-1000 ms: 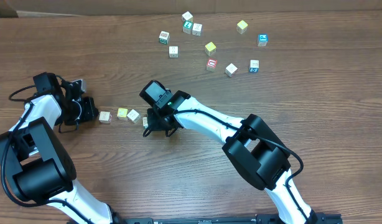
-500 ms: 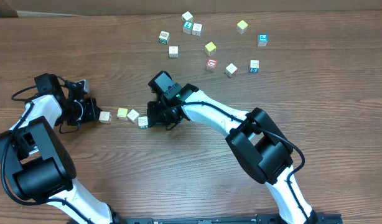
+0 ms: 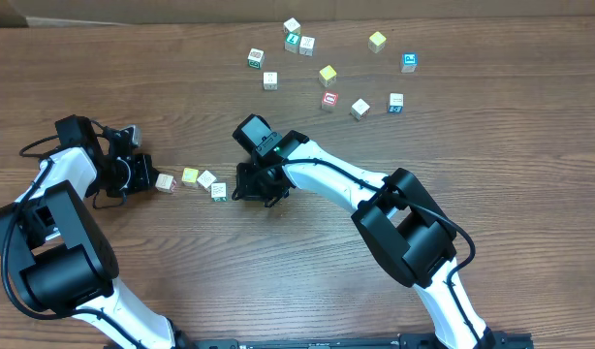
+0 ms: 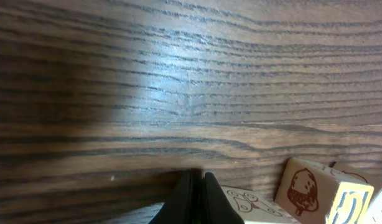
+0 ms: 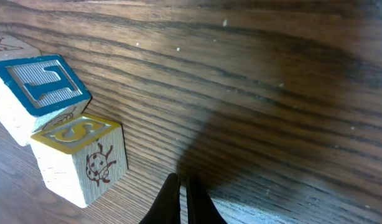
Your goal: Form a horizontal line
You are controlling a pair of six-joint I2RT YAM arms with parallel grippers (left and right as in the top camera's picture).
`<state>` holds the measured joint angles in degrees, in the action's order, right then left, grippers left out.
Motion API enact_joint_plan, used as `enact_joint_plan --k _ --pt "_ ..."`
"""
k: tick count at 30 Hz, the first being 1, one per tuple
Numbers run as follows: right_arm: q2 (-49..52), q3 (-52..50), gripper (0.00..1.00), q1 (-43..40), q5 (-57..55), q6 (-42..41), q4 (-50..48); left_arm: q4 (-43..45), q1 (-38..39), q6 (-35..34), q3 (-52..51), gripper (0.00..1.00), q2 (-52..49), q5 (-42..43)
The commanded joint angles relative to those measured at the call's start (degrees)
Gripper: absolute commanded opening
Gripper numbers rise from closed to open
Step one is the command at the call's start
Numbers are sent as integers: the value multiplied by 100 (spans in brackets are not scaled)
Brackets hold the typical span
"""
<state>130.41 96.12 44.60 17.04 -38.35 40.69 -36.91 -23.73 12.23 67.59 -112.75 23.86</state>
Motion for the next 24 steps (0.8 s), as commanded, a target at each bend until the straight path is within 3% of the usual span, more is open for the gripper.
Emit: enact_joint_plan --k 1,6,8,14,18,24 --pt "37 92 4 -155 2 332 66 -214 44 107 -234 4 -409 -498" --pt "-17 105 4 -181 929 254 984 -402 42 -7 -205 4 -404 -763" --pt "-17 105 4 -103 1451 654 1246 -525 39 -166 -190 4 -402 -1189" --pt "-17 105 4 227 1768 1064 1056 -586 37 -201 -175 4 -402 -1397" --pt "-17 103 4 391 1746 1080 688 -527 37 -251 -175 4 -402 -1397" --pt "-17 103 4 664 551 1078 155 -481 37 -352 -175 4 -402 -1397"
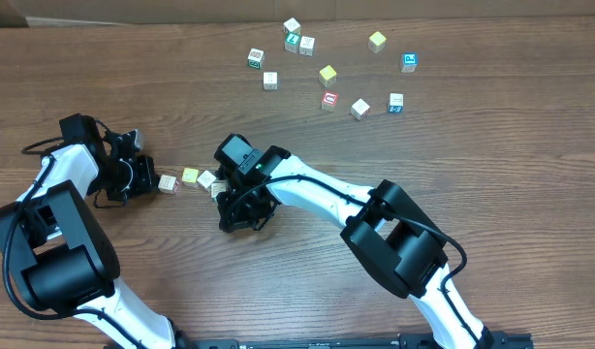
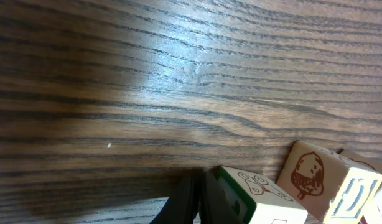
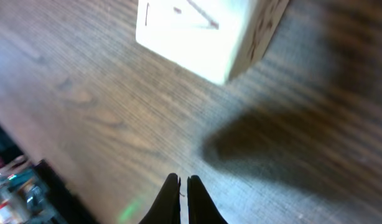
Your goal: Form a horizontal line
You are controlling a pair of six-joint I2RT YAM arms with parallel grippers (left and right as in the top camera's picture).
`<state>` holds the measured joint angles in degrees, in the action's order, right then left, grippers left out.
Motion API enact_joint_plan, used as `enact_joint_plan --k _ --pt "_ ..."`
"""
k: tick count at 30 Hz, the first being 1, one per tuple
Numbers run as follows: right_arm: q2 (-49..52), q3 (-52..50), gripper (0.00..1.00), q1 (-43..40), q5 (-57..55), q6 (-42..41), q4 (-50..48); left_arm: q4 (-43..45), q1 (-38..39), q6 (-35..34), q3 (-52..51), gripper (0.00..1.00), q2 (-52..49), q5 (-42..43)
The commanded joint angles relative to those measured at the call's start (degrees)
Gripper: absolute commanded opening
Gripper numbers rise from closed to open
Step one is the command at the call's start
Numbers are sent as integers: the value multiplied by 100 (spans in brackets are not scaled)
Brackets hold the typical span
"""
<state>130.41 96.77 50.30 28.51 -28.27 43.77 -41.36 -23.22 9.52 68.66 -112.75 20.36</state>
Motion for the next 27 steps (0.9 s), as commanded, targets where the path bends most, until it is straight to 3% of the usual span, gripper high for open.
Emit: enact_joint_plan --k 1,8,16,27 --pt "-17 37 4 105 -660 70 -208 -35 -13 -79 -282 4 -402 -1047" --pt "-17 37 4 118 -938 50 -841 -37 -13 -81 -282 4 -402 -1047" --pt "-17 37 4 118 -1550 -15 -981 -39 -11 -79 -282 4 -402 -1047" --pt "-17 37 4 118 -1543 -17 -1132 -39 -11 -79 -282 4 -402 -1047"
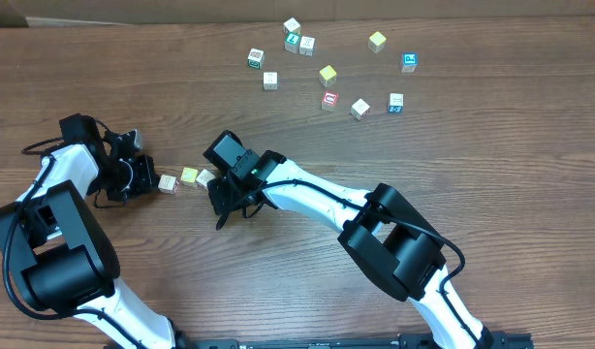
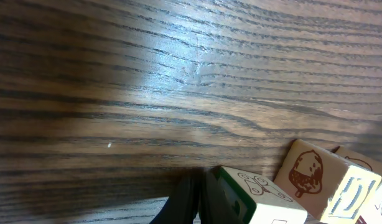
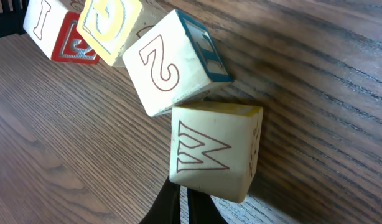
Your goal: Form a horizontal line
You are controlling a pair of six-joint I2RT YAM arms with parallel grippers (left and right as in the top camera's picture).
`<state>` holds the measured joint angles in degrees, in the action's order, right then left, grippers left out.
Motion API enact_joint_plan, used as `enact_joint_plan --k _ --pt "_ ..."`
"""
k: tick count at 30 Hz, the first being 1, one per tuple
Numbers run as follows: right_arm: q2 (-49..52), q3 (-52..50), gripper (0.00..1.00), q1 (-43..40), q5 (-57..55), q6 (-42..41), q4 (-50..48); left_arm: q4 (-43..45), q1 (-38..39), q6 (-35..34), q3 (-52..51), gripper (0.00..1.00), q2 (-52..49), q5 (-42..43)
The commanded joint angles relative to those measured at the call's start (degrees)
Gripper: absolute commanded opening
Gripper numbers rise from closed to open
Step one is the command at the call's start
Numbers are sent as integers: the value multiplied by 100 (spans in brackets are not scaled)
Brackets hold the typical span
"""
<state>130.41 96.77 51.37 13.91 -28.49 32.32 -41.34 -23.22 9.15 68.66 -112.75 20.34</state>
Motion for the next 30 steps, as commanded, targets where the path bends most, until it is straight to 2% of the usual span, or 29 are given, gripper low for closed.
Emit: enact_joint_plan --k 1,15,23,26,30 --pt "-17 37 4 11 -83 2 35 -42 -11 -42 -282 4 -402 -1045" --pt "-221 39 4 131 157 -166 420 -37 -11 -42 -282 4 -402 -1045" --pt "-365 39 4 140 136 -61 -15 -37 -85 -177 -282 4 -402 -1045" --pt "-365 39 4 140 90 286 -175 -11 -205 -313 -282 4 -402 -1067" --pt "-365 39 4 140 -319 352 -267 -22 -256 -319 -282 4 -402 -1091"
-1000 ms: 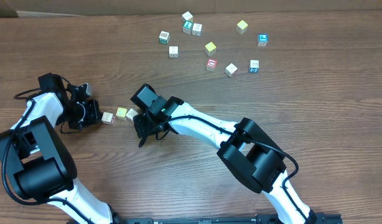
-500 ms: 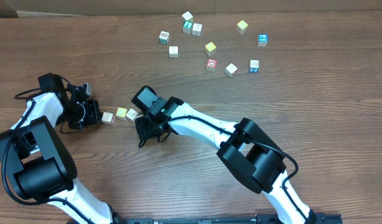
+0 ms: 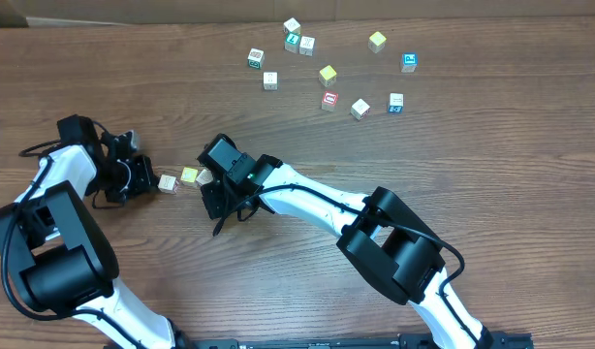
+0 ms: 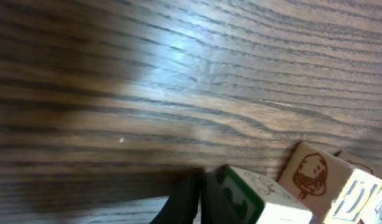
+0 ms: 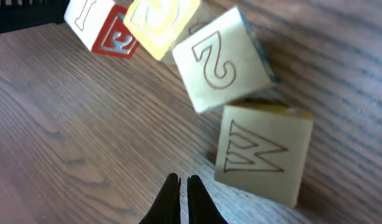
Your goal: Form a horizontal line
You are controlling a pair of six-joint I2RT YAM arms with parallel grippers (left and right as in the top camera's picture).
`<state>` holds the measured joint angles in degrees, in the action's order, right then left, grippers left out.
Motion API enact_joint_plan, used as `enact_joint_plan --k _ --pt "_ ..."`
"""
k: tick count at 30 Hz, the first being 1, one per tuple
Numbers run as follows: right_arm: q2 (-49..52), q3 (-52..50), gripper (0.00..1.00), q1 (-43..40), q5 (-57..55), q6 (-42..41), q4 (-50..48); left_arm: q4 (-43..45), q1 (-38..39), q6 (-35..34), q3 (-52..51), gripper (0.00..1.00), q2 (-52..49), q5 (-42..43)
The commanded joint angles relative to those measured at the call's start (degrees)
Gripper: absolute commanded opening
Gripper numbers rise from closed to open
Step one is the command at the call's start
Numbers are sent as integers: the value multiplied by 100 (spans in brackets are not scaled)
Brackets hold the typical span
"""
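A short row of lettered wooden cubes lies at the left. In the overhead view a beige cube (image 3: pixel 167 182) and a yellow cube (image 3: pixel 189 175) show; the rest sit under my right arm. The right wrist view shows a red-faced cube (image 5: pixel 97 25), a yellow one (image 5: pixel 158 17), a "2" cube (image 5: pixel 225 59) and a "W" cube (image 5: pixel 262 152). My right gripper (image 5: pixel 181 184) is shut and empty, just left of the "W" cube. My left gripper (image 4: pixel 194 186) is shut, its tips against a green-edged cube (image 4: pixel 259 196), with an acorn cube (image 4: pixel 315 177) beyond.
Several loose cubes are scattered at the far middle of the table, among them a green one (image 3: pixel 255 59), a red one (image 3: pixel 329 99) and a blue one (image 3: pixel 409 62). A cardboard edge (image 3: pixel 133 12) runs along the back.
My right gripper has shifted a little left: the "W" cube was right at its tips and now lies to their right. The left gripper has barely moved.
My right gripper, shut, stood right of the row, whose last cube sat lower than the others. Then it was below the row, then its tips were at the "W" cube beside the "2" cube. Now it is just left of it. My left gripper stayed at the row's left end.
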<state>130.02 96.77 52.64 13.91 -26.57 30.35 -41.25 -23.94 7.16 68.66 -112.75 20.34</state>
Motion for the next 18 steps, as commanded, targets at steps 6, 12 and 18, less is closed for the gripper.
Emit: enact_joint_plan --k 6,12,18 --pt "-326 39 4 13 -793 313 -273 -28 -190 -120 -282 4 -402 -1091" --pt "-326 39 4 13 -837 439 -411 -46 -190 -120 -282 4 -402 -1093" --pt "-326 37 4 13 -892 461 -35 -44 -190 -120 -282 4 -402 -1091"
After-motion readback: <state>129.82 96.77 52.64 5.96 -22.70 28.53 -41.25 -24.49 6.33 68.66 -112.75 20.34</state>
